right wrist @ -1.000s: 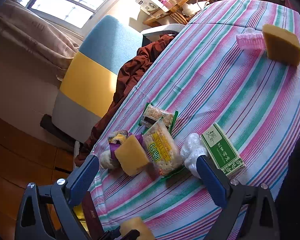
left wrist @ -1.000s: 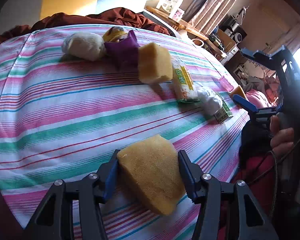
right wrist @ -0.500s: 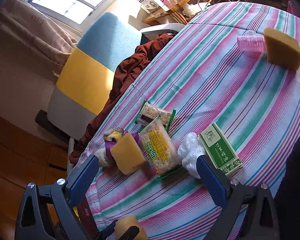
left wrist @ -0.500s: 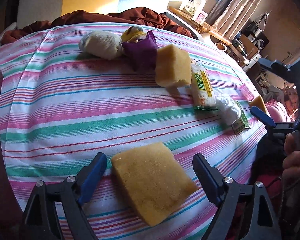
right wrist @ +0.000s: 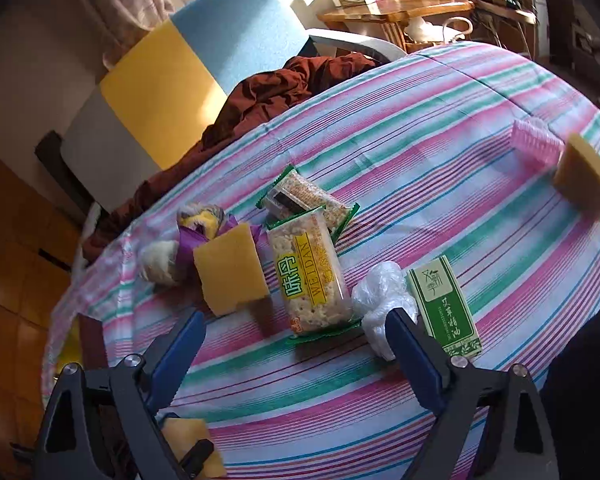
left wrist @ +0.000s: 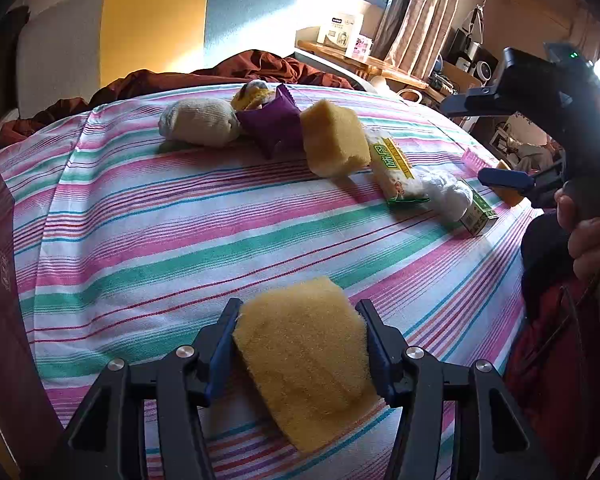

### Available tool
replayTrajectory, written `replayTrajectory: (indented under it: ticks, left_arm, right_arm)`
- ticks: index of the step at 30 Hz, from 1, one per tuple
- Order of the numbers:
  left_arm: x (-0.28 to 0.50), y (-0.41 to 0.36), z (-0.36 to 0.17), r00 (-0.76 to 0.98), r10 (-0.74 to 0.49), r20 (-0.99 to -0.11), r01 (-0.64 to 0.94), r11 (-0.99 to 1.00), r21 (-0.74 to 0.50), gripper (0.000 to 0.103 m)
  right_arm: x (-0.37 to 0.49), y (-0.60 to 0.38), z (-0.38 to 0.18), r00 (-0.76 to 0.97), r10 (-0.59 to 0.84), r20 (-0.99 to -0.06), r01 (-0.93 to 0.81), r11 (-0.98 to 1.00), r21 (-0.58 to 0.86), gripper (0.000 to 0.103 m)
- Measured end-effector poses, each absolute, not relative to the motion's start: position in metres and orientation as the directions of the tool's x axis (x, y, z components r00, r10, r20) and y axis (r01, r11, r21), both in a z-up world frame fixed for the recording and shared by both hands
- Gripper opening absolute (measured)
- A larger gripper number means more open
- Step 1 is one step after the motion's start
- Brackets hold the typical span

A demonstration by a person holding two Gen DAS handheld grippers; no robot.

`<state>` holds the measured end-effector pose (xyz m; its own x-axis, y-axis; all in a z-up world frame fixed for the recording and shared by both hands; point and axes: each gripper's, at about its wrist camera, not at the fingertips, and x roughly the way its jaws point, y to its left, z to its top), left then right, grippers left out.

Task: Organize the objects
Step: 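Grasp the yellow sponge with the left gripper, then hold the sponge with the left gripper while the right gripper grasps the WEIDAN cracker pack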

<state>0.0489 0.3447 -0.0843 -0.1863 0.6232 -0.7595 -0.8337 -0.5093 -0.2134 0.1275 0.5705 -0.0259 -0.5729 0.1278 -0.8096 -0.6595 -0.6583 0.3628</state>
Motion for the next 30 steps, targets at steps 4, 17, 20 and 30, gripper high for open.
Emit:
replayTrajectory:
  ticks: [4, 17, 20, 30]
  left_arm:
    - [0.052, 0.344, -0.089, -0.206, 0.652, -0.730, -0.845, -0.494, -0.203, 0.060]
    - [0.058, 0.342, -0.090, -0.235, 0.673, -0.701, -0.848, -0.494, -0.190, 0.060]
    - [0.058, 0.342, -0.091, -0.240, 0.672, -0.700, -0.849, -0.495, -0.184, 0.060]
    - [0.057, 0.336, -0.086, -0.238, 0.650, -0.722, -0.826, -0.527, -0.201, 0.056]
  right_arm:
    - [0.090, 0.565, -0.039, -0.415, 0.181, -0.892, -0.641, -0.754, 0.145, 0.075]
    - [0.053, 0.581, -0.083, -0.276, 0.183, -0.944, -0.556, -0.831, 0.001, 0.048]
    - [0.054, 0.576, -0.084, -0.284, 0.143, -0.948, -0.524, -0.851, 0.028, 0.048]
    - [0.066, 0.565, -0.087, -0.289, 0.034, -0.957, -0.461, -0.881, 0.108, 0.048]
